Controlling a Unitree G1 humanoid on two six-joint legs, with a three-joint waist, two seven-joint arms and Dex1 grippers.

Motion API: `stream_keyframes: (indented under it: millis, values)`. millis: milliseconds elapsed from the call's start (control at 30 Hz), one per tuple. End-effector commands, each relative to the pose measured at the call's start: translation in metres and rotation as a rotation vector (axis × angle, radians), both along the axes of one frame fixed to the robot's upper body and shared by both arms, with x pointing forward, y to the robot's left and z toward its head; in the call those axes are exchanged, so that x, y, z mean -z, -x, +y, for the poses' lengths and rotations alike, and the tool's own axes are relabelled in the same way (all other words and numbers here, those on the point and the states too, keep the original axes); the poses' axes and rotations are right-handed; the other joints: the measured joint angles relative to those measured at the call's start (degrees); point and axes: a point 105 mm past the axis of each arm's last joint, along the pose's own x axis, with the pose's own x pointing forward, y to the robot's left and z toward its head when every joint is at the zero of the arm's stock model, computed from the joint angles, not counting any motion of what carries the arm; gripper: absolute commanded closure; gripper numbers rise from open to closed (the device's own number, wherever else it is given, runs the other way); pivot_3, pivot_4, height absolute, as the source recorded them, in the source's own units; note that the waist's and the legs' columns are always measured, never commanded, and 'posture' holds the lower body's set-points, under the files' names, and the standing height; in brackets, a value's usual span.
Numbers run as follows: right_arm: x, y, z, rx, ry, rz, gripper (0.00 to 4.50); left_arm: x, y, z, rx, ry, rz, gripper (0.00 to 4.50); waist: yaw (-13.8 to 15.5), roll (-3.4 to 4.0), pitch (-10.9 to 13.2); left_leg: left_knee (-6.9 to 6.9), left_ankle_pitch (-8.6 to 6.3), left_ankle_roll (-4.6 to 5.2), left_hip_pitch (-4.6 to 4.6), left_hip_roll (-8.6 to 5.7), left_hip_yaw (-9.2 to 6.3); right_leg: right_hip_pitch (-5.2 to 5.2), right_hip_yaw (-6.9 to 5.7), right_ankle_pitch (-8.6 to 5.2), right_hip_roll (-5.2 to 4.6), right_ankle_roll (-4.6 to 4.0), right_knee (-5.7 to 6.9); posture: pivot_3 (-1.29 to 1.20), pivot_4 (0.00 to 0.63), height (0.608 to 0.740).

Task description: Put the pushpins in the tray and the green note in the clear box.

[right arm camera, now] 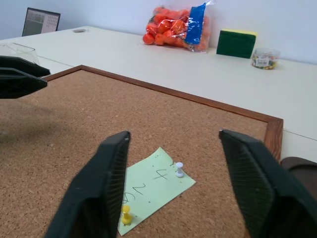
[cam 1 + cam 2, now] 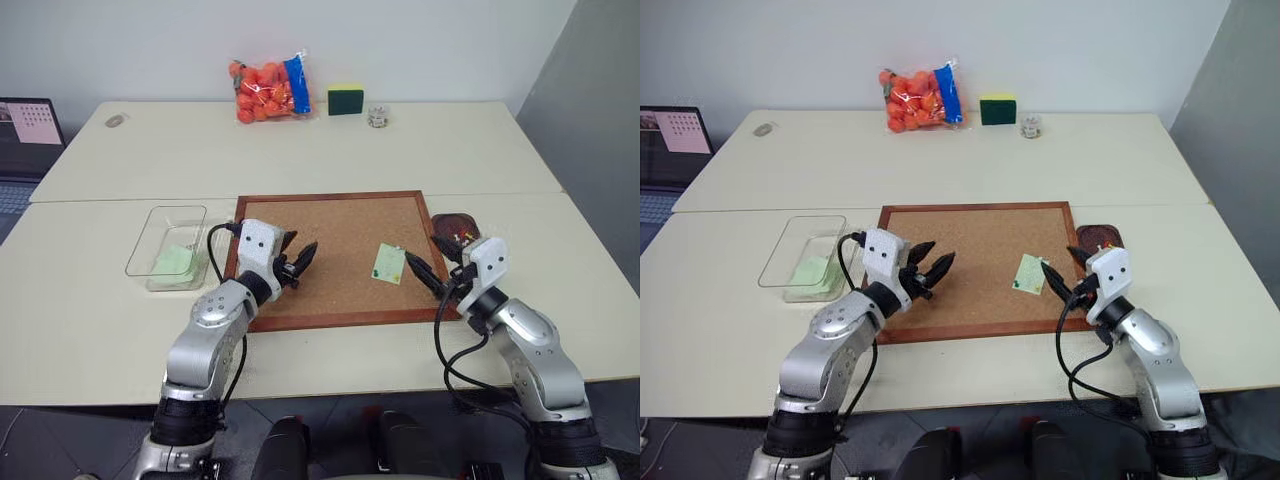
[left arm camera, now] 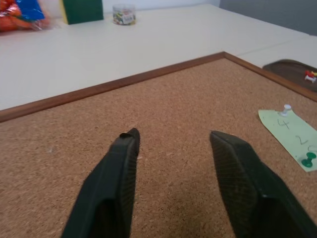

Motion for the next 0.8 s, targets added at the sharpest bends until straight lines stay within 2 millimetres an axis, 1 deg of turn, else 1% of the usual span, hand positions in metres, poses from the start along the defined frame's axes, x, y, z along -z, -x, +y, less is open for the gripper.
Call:
stream_keyframes:
  millis: [33, 167, 267, 300, 467, 533, 667, 733, 800]
  values:
    - [-0.007, -0.005, 0.009, -0.012, 0.024, -0.031, 1.95, -0.001, -0.003, -0.005, 0.060, -0.017, -0.024, 3.02, 0.0, 0.00, 0.0, 0.00, 0.00, 0.00, 0.00, 0.00, 0.04, -0.02, 0.03, 0.01, 0.00, 0.00, 0.00, 0.00, 0.150, 0.740]
    - [-0.007, -0.010, 0.015, -0.022, 0.036, -0.028, 1.95, 0.007, -0.001, -0.006, 0.094, -0.032, 0.003, 3.86, 0.0, 0.00, 0.0, 0.00, 0.00, 0.00, 0.01, 0.02, 0.01, -0.03, 0.00, 0.01, 0.00, -0.01, 0.03, 0.00, 0.150, 0.740]
    - [-0.006, -0.014, 0.019, -0.021, 0.042, -0.021, 1.95, 0.013, 0.000, -0.002, 0.092, -0.048, 0.015, 4.36, -0.1, 0.00, 0.0, 0.00, 0.00, 0.00, 0.01, 0.03, -0.01, -0.03, -0.01, 0.01, 0.02, -0.02, 0.04, 0.00, 0.150, 0.740]
    - [-0.006, -0.015, 0.020, -0.023, 0.044, -0.017, 1.95, 0.015, 0.000, 0.000, 0.087, -0.053, 0.020, 4.46, -0.1, 0.00, 0.0, 0.01, 0.00, 0.00, 0.02, 0.03, 0.00, -0.03, 0.00, 0.01, 0.02, -0.02, 0.05, 0.00, 0.150, 0.740]
    - [-0.002, -0.021, 0.022, -0.030, 0.054, 0.003, 1.95, 0.028, -0.002, 0.003, 0.072, -0.068, 0.058, 4.46, 0.0, 0.01, 0.0, 0.01, 0.00, 0.00, 0.03, 0.02, 0.00, -0.03, 0.00, 0.01, 0.01, -0.02, 0.07, 0.00, 0.150, 0.740]
    - [0.001, -0.025, 0.021, -0.024, 0.065, 0.012, 1.95, 0.039, -0.002, 0.000, 0.079, -0.073, 0.097, 4.46, 0.0, 0.01, 0.0, 0.01, 0.00, 0.01, 0.03, 0.02, 0.00, -0.02, 0.00, 0.02, 0.01, -0.02, 0.07, 0.00, 0.150, 0.740]
    - [0.009, -0.038, 0.020, -0.004, 0.095, 0.047, 1.95, 0.072, 0.000, -0.008, 0.102, -0.112, 0.211, 4.46, 0.0, 0.12, -0.1, 0.02, 0.00, 0.01, 0.09, 0.00, 0.03, 0.02, 0.02, 0.02, 0.00, -0.03, 0.09, 0.00, 0.150, 0.740]
    - [0.012, -0.043, 0.019, 0.005, 0.104, 0.067, 1.95, 0.075, -0.001, -0.011, 0.096, -0.107, 0.218, 4.46, 0.2, 0.23, -0.1, 0.05, 0.01, 0.01, 0.16, -0.02, 0.03, 0.06, 0.03, 0.02, -0.02, -0.03, 0.19, 0.00, 0.150, 0.740]
    - [0.015, -0.047, 0.020, 0.002, 0.094, 0.094, 1.95, 0.073, -0.002, -0.011, 0.092, -0.103, 0.210, 4.46, 0.4, 0.31, -0.2, 0.13, 0.02, 0.03, 0.29, -0.09, 0.05, 0.13, 0.06, 0.00, -0.05, -0.02, 0.37, 0.00, 0.150, 0.740]
